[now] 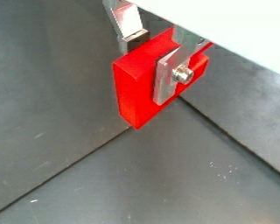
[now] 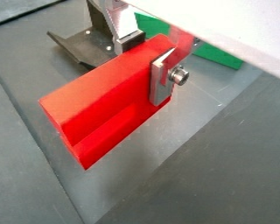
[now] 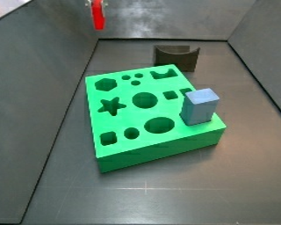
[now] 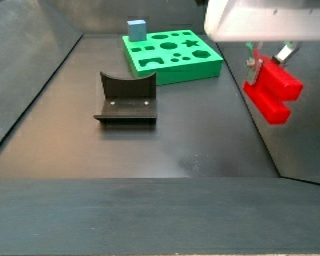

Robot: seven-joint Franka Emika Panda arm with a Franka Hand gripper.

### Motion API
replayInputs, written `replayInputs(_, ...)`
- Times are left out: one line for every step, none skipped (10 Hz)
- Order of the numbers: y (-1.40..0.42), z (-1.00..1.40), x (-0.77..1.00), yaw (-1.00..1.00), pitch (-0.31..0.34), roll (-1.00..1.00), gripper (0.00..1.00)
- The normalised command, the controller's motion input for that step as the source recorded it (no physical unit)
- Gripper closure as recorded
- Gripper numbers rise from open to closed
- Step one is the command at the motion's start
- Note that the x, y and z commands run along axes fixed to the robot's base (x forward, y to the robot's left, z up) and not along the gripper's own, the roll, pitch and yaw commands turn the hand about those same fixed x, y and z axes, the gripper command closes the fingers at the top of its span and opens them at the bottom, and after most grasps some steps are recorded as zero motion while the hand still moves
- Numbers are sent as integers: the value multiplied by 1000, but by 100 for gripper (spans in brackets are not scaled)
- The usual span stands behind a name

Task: Pick up the double-square object. Move up. Place the double-square object on the fixture. Regrasp the double-square object. Move to above the board. Insert the double-square object.
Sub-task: Place the double-square object on the fixture.

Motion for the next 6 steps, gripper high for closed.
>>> replayInputs(-16,847,-27,-15,-7,-174,100)
replayInputs(-15,757,-26,-20,-3,-183,100)
replayInputs(-13,639,-20,-24,2,-175,100)
replayInputs(-15,544,-13,-23,6,-171,100)
replayInputs(-11,446,-10,-24,11,-169,100)
replayInputs(-7,344,-9,-24,18,-165,100)
